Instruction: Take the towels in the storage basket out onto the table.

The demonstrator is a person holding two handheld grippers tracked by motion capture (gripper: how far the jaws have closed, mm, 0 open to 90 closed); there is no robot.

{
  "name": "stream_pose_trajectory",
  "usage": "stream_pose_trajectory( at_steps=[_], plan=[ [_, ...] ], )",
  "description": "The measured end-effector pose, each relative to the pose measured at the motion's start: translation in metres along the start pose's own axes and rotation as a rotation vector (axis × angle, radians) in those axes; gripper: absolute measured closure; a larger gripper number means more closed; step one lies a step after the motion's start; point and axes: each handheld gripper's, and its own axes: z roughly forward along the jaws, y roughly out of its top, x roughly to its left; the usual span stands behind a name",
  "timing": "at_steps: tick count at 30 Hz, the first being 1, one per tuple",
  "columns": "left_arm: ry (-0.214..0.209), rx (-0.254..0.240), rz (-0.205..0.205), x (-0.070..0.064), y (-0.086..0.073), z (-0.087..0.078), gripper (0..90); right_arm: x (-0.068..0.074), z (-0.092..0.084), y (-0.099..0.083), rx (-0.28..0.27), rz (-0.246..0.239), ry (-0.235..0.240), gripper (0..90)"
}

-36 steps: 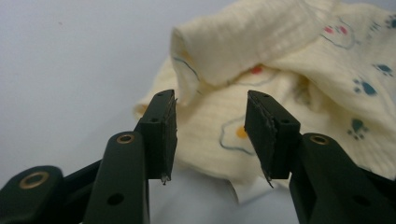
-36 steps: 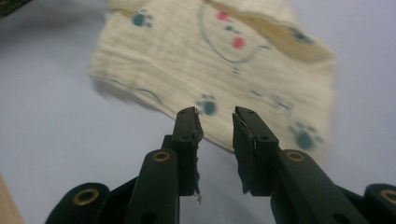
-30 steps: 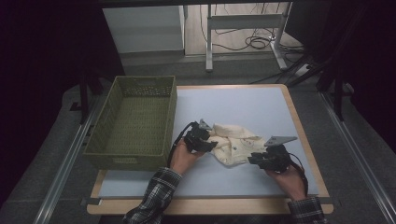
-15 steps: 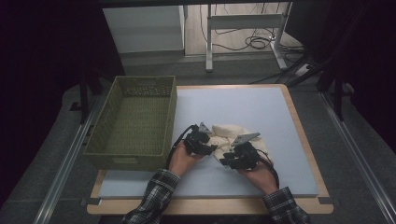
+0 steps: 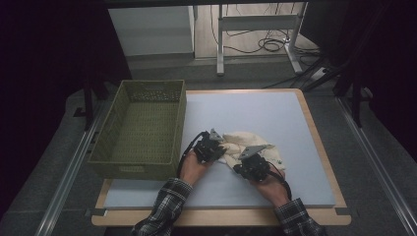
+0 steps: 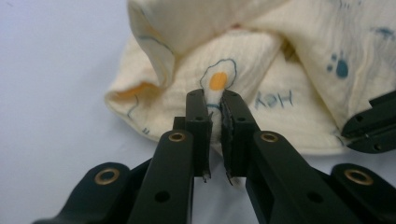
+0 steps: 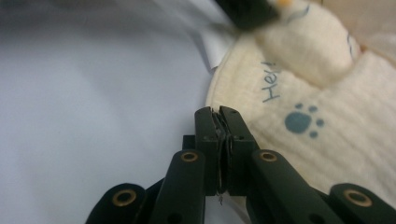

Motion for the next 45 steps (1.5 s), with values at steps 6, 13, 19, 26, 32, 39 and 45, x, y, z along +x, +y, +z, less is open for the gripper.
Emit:
stream_pose_trajectory(
  at_steps=[6,13,19,26,32,39,45],
  plan=[
    [0.044,-0.038,0.002,0.002,0.010,-0.004,82.8,-0.008,-0.027,-0.015,-0.018,0.025,-0.005,87.1],
    [0.070,-0.051,-0.006,0.003,0.017,0.001,82.7,-0.031,-0.069,-0.051,-0.010,0.085,-0.063,87.0],
    [0.101,-0.048,-0.013,0.006,0.016,0.007,82.7,-0.053,-0.090,-0.084,0.006,0.163,-0.122,87.0],
    [0.104,-0.038,-0.032,0.008,0.011,0.010,64.5,-0.058,-0.096,-0.090,-0.025,0.191,-0.113,81.9],
    [0.060,-0.055,-0.043,0.004,0.006,0.004,49.4,-0.047,-0.096,-0.072,-0.062,0.165,-0.058,73.9],
    [0.011,-0.014,-0.025,-0.005,0.001,0.022,44.4,-0.025,-0.065,-0.051,-0.054,0.115,0.019,62.3],
    [0.027,-0.020,0.004,-0.010,-0.002,0.025,53.1,-0.010,-0.037,-0.044,0.015,0.057,-0.037,59.0]
  ],
)
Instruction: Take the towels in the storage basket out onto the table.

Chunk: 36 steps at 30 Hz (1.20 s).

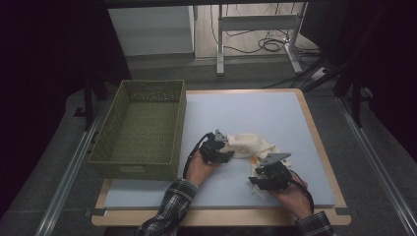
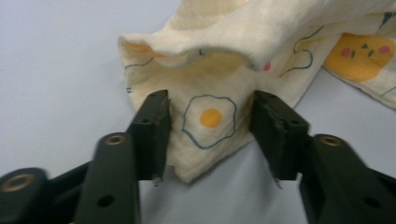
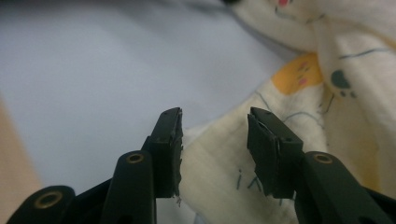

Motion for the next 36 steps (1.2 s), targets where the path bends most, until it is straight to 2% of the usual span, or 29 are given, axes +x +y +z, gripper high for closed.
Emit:
stream_pose_trajectory(
  at_steps=[1,2,3,4,5,7,11,15,17,20,24,26,29,32,36],
  plan=[
    [0.001,-0.001,0.004,0.000,0.000,0.000,58.5,0.002,0.000,-0.001,-0.018,-0.015,-0.009,72.0],
    [-0.001,-0.002,-0.001,0.000,-0.001,-0.001,63.0,0.003,0.000,-0.002,-0.022,-0.014,-0.007,78.0],
    [-0.003,0.001,-0.001,0.000,-0.001,-0.002,72.1,0.003,-0.001,-0.003,-0.020,-0.005,-0.004,85.5],
    [-0.009,0.007,0.003,0.000,0.000,-0.002,79.8,0.003,-0.002,-0.003,-0.019,-0.006,-0.007,87.4],
    [-0.004,0.012,0.010,0.000,0.001,-0.003,83.2,0.003,-0.003,-0.004,-0.015,0.000,-0.005,88.0],
    [0.026,-0.001,0.035,0.001,0.004,-0.008,85.3,0.002,-0.006,-0.005,-0.003,0.000,0.001,88.4],
    [0.068,-0.042,0.003,0.011,0.014,-0.022,85.3,-0.004,-0.020,-0.011,-0.015,0.013,-0.006,88.4],
    [0.117,-0.089,-0.027,0.020,0.026,-0.038,85.0,-0.015,-0.040,-0.021,-0.028,0.037,-0.029,88.3],
    [0.125,-0.114,-0.041,0.022,0.030,-0.045,85.0,-0.020,-0.049,-0.026,-0.029,0.047,-0.051,88.4],
    [0.118,-0.115,-0.047,0.023,0.034,-0.048,84.6,-0.032,-0.066,-0.034,-0.056,0.078,-0.076,88.3],
    [0.097,-0.058,-0.051,0.018,0.031,-0.037,81.4,-0.042,-0.077,-0.038,-0.082,0.115,-0.080,88.1],
    [0.092,-0.047,-0.051,0.018,0.027,-0.034,78.7,-0.041,-0.075,-0.040,-0.072,0.115,-0.078,88.0],
    [0.054,-0.044,-0.078,0.018,0.018,-0.034,73.0,-0.038,-0.069,-0.044,-0.055,0.105,-0.061,87.4],
    [0.045,-0.065,-0.085,0.015,0.010,-0.042,66.7,-0.037,-0.065,-0.048,-0.059,0.097,-0.065,82.0],
    [0.037,-0.068,-0.100,0.011,0.002,-0.050,62.1,-0.036,-0.068,-0.054,-0.071,0.110,-0.068,77.4]
  ],
)
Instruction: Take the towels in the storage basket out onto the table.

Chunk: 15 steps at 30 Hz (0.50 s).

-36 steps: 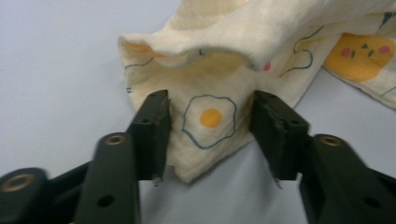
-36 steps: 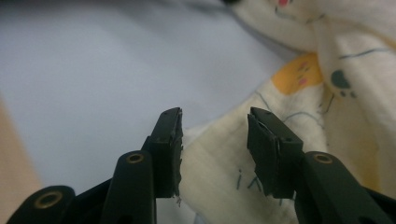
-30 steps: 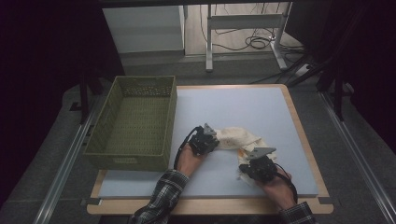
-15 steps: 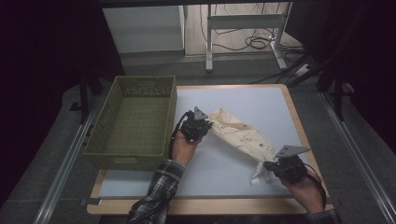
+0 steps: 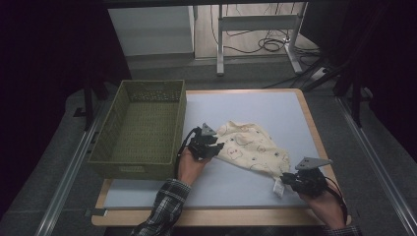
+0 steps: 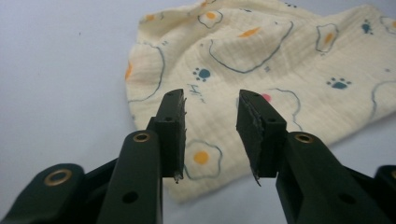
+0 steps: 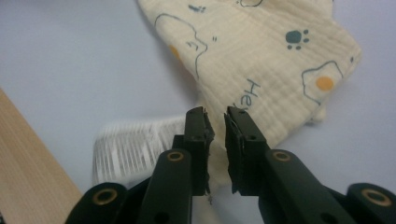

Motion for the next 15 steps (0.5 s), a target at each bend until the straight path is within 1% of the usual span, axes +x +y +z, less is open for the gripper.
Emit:
stream_pose_trajectory(
  at_steps=[2,4,6,7,8,9,10,12,14,15],
  plan=[
    [0.010,0.008,0.000,-0.002,-0.004,-0.001,62.0,0.000,-0.004,-0.003,-0.005,0.007,0.000,76.5],
    [0.009,0.030,-0.004,-0.003,-0.010,0.001,61.8,0.000,-0.007,-0.005,-0.008,0.011,-0.004,75.8],
    [0.018,0.042,-0.006,-0.004,-0.016,0.003,60.6,-0.001,-0.009,-0.007,-0.013,0.012,-0.009,74.2],
    [0.019,0.046,-0.017,-0.004,-0.020,0.004,58.7,-0.001,-0.010,-0.009,-0.012,0.019,-0.011,73.3],
    [0.019,0.044,-0.025,-0.004,-0.022,0.004,54.5,-0.002,-0.010,-0.010,-0.013,0.026,-0.010,71.2],
    [0.026,0.039,-0.034,-0.005,-0.026,0.004,51.9,-0.003,-0.010,-0.011,-0.012,0.024,-0.011,69.3],
    [0.028,0.038,-0.031,-0.005,-0.027,0.005,49.6,-0.003,-0.008,-0.012,-0.011,0.033,-0.007,66.4],
    [0.045,0.055,-0.018,-0.006,-0.031,0.008,47.2,-0.003,-0.004,-0.014,-0.009,0.032,-0.005,62.3],
    [0.052,0.079,-0.002,-0.005,-0.031,0.015,48.7,-0.004,0.003,-0.014,0.000,0.032,-0.011,63.0],
    [0.063,0.079,0.005,-0.006,-0.031,0.018,52.1,-0.004,0.006,-0.014,0.007,0.030,-0.018,67.1]
  ],
)
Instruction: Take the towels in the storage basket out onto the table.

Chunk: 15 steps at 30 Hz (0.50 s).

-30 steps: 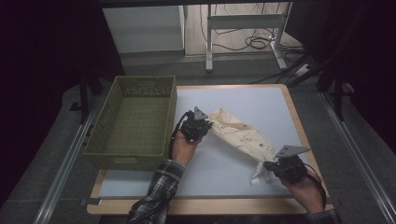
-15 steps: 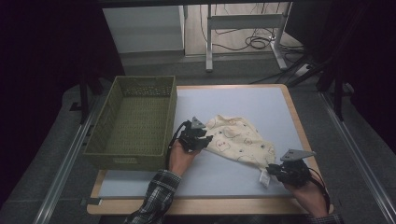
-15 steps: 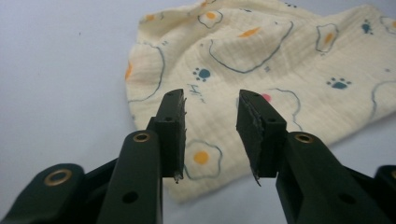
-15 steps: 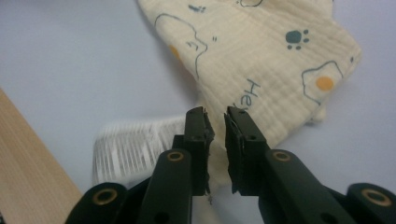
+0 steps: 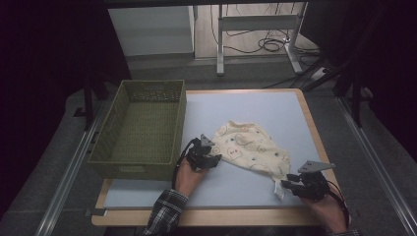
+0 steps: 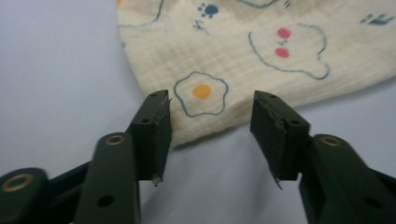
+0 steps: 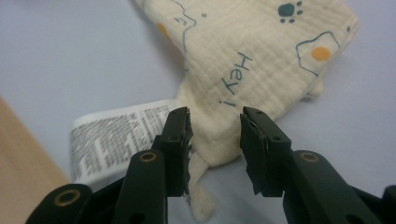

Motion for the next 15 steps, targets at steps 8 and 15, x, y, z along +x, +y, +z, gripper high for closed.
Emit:
stream_pose_trajectory(
  at_steps=[8,15],
  plan=[
    [-0.042,-0.022,0.044,-0.003,0.030,-0.002,89.1,-0.001,0.002,0.009,0.004,-0.015,-0.032,89.4],
    [-0.016,-0.062,0.054,0.006,0.075,0.003,87.6,-0.018,-0.006,0.024,-0.037,0.008,-0.074,89.5]
  ],
)
